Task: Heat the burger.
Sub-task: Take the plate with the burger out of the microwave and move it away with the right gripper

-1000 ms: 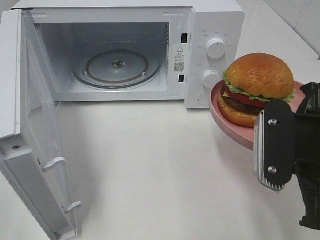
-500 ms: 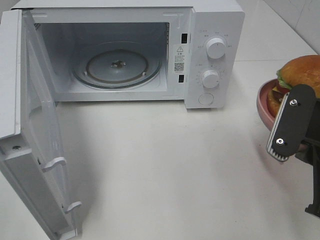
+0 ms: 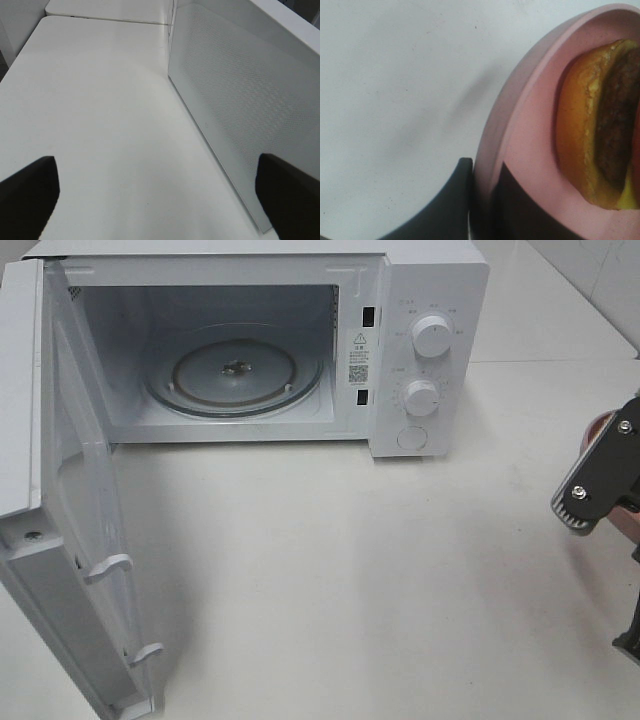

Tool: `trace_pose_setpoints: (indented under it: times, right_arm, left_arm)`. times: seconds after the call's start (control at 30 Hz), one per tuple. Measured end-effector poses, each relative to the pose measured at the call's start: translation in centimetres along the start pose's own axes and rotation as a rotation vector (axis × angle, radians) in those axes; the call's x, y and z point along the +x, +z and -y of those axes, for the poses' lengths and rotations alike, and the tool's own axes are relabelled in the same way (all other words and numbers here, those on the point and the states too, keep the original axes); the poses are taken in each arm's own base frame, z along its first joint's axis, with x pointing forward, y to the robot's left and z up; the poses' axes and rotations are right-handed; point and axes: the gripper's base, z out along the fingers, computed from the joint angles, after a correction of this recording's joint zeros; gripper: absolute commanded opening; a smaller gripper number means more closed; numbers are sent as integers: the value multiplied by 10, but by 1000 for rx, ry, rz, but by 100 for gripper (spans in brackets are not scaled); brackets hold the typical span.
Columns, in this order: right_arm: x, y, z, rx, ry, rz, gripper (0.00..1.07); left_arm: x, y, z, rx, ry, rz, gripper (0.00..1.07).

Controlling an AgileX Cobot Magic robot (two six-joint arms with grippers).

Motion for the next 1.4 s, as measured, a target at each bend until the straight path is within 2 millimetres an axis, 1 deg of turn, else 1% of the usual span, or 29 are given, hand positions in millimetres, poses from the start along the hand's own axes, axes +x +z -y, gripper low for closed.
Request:
trace_pose_setpoints:
  times: [0.03, 0.1, 0.2, 0.27, 0.33, 0.37, 0.47, 0.53, 0.63, 0.7, 0.77, 0.8, 0.93, 0.97, 1.0, 1.07, 1.1, 1.13, 1.2, 1.23, 1.27, 1.4]
  right_arm:
    - [0, 0, 0, 0, 0, 0, 0]
    - [-2, 10, -4, 20, 59, -67, 0]
    - [-3, 12, -5, 22, 70, -83, 0]
    - [-6, 24, -12, 30, 147, -138, 0]
    - [-6, 27, -14, 31, 165, -152, 0]
    - [-7, 33, -17, 36, 220, -177, 0]
    - [-8, 35, -19, 38, 245, -189, 0]
    - [-10, 46, -24, 67, 312, -220, 0]
    - [-11, 51, -26, 86, 329, -229, 0]
    - [-13, 58, -28, 115, 339, -240, 0]
    - [-13, 60, -29, 121, 339, -241, 0]
    - [-14, 65, -31, 125, 340, -247, 0]
    - [-15, 72, -35, 118, 360, -252, 0]
    - [-15, 79, -36, 112, 383, -268, 0]
    - [-15, 79, -36, 112, 383, -268, 0]
    - [-11, 89, -36, 122, 426, -308, 0]
    - [-11, 89, -36, 122, 426, -308, 0]
    - [-8, 96, -34, 136, 449, -340, 0]
    - [-7, 98, -34, 141, 453, -353, 0]
    - [-5, 104, -33, 150, 446, -369, 1]
    - [-5, 104, -33, 150, 446, -369, 1]
    - [-5, 115, -33, 139, 464, -364, 2]
  left_arm:
    - [0, 0, 0, 0, 0, 0, 100]
    - [0, 0, 0, 0, 0, 0, 100]
    - [0, 0, 0, 0, 0, 0, 100]
    - [0, 0, 0, 0, 0, 0, 100]
    - [0, 0, 0, 0, 0, 0, 100]
    - [0, 0, 0, 0, 0, 0, 100]
    - [0, 0, 0, 0, 0, 0, 100]
    - [0, 0, 0, 0, 0, 0, 100]
    - [0, 0, 0, 0, 0, 0, 100]
    - [0, 0, 0, 0, 0, 0, 100]
    - [0, 0, 0, 0, 0, 0, 100]
    - [0, 0, 0, 0, 0, 0, 100]
    - [0, 0, 0, 0, 0, 0, 100]
    - [0, 0, 0, 0, 0, 0, 100]
    - [0, 0, 0, 0, 0, 0, 100]
    - [0, 0, 0, 0, 0, 0, 100]
    - [0, 0, 0, 0, 0, 0, 100]
    - [0, 0, 0, 0, 0, 0, 100]
    - [0, 0, 0, 0, 0, 0, 100]
    - [0, 0, 0, 0, 0, 0, 100]
    - [0, 0, 0, 0, 0, 0, 100]
    - [0, 0, 0, 0, 0, 0, 100]
